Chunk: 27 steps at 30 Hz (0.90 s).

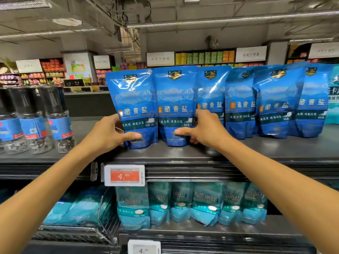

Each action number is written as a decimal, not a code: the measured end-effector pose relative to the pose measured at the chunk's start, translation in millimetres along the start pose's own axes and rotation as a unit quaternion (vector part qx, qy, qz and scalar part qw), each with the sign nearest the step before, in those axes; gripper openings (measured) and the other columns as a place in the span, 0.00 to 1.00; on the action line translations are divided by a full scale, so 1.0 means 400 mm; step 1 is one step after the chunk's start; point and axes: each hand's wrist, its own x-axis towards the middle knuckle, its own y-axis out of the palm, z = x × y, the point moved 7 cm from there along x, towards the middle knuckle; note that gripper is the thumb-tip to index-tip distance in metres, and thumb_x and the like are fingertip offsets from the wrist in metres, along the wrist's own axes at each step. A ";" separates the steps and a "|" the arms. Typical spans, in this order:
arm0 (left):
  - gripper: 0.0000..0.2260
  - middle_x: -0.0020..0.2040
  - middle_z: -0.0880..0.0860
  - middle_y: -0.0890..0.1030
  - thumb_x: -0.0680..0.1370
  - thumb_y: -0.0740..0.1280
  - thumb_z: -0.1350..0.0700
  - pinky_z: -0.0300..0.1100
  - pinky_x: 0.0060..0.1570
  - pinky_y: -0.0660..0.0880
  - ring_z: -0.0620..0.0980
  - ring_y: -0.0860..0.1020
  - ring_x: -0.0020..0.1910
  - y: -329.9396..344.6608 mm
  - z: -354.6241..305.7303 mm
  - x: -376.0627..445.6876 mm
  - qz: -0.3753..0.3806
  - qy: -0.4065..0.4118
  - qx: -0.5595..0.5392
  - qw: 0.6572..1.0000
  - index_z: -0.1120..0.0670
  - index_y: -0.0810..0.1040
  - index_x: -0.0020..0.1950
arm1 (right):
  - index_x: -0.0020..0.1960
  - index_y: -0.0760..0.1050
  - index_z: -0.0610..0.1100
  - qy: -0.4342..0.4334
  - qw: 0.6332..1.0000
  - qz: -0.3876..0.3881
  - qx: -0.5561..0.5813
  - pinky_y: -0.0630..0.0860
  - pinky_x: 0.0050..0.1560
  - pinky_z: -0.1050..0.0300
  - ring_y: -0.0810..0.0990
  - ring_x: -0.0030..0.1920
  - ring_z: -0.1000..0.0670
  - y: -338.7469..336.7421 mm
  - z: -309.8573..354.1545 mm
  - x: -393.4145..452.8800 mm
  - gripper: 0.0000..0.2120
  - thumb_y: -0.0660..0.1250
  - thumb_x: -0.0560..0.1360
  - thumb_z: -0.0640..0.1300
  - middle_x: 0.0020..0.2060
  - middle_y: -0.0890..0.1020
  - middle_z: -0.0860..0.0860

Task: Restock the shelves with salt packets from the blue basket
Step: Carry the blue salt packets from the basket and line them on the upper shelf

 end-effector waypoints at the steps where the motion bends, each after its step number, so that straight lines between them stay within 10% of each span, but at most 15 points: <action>1: 0.29 0.48 0.43 0.87 0.62 0.76 0.39 0.40 0.42 0.81 0.49 0.85 0.42 -0.001 0.004 -0.002 0.004 -0.001 0.010 1.000 0.43 0.80 0.61 | 0.56 0.77 0.38 0.000 1.000 0.003 -0.008 0.83 0.45 0.45 0.85 0.38 0.45 0.001 0.000 -0.003 0.32 0.79 0.66 0.61 0.41 0.85 0.41; 4: 0.35 0.50 0.48 0.85 0.58 0.75 0.34 0.49 0.51 0.81 0.51 0.83 0.46 0.001 0.021 -0.006 0.006 -0.012 0.040 0.999 0.45 0.78 0.62 | 0.51 0.72 0.37 0.002 0.999 -0.003 -0.037 0.74 0.37 0.52 0.81 0.45 0.44 -0.001 -0.008 -0.016 0.32 0.77 0.67 0.64 0.41 0.83 0.41; 8: 0.36 0.46 0.47 0.82 0.57 0.74 0.32 0.37 0.41 0.75 0.45 0.81 0.43 -0.004 0.034 -0.022 -0.047 -0.036 0.032 0.998 0.49 0.75 0.58 | 0.55 0.70 0.37 -0.003 0.998 -0.017 -0.062 0.72 0.39 0.55 0.78 0.49 0.45 -0.009 -0.005 -0.041 0.35 0.74 0.69 0.66 0.43 0.81 0.42; 16: 0.02 0.44 0.43 0.82 0.81 0.68 0.58 0.29 0.43 0.73 0.37 0.79 0.42 -0.039 -0.065 -0.184 -0.264 0.098 -0.057 0.958 0.52 0.79 0.50 | 0.52 0.73 0.44 -0.093 0.976 -0.124 0.156 0.74 0.39 0.59 0.76 0.33 0.47 -0.050 0.066 -0.193 0.09 0.71 0.77 0.45 0.41 0.78 0.50; 24: 0.12 0.39 0.53 0.83 0.81 0.61 0.49 0.37 0.37 0.76 0.48 0.79 0.34 0.095 0.007 -0.461 -0.176 0.037 -0.273 0.945 0.53 0.78 0.44 | 0.49 0.78 0.48 -0.091 0.911 -0.021 0.403 0.71 0.28 0.49 0.77 0.35 0.42 0.128 0.077 -0.471 0.05 0.69 0.75 0.49 0.37 0.80 0.46; 27: 0.11 0.38 0.53 0.82 0.81 0.61 0.50 0.39 0.34 0.75 0.49 0.78 0.32 0.168 0.112 -0.583 -0.169 -0.046 -0.308 0.935 0.50 0.79 0.42 | 0.47 0.78 0.49 0.005 0.892 0.049 0.448 0.73 0.30 0.60 0.79 0.33 0.47 0.273 0.002 -0.575 0.05 0.70 0.75 0.50 0.36 0.81 0.45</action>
